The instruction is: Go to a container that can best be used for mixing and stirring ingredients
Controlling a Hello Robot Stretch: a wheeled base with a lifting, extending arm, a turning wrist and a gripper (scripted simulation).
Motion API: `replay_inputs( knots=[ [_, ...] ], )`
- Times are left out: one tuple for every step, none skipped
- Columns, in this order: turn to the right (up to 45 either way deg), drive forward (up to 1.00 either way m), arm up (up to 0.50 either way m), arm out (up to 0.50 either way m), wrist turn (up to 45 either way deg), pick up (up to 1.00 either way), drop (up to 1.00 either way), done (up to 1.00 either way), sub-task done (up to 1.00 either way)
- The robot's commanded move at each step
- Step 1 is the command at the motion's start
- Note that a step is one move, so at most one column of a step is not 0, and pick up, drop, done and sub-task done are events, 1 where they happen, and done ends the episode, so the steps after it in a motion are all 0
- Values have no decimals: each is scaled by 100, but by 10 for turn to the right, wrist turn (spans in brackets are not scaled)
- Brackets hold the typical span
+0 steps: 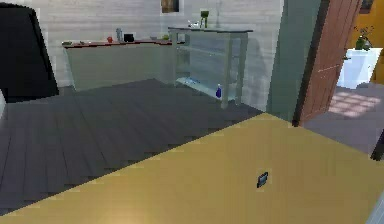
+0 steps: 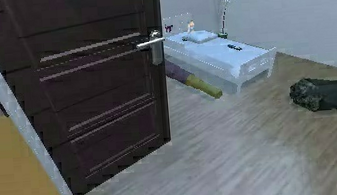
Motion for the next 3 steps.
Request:
replay_inputs(
  knots=[
    [-120, 0, 0, 0, 0, 0, 0, 0, 0],
    [0, 100, 0, 0, 0, 0, 0, 0, 0],
    [0, 100, 0, 0, 0, 0, 0, 0, 0]
  ],
)
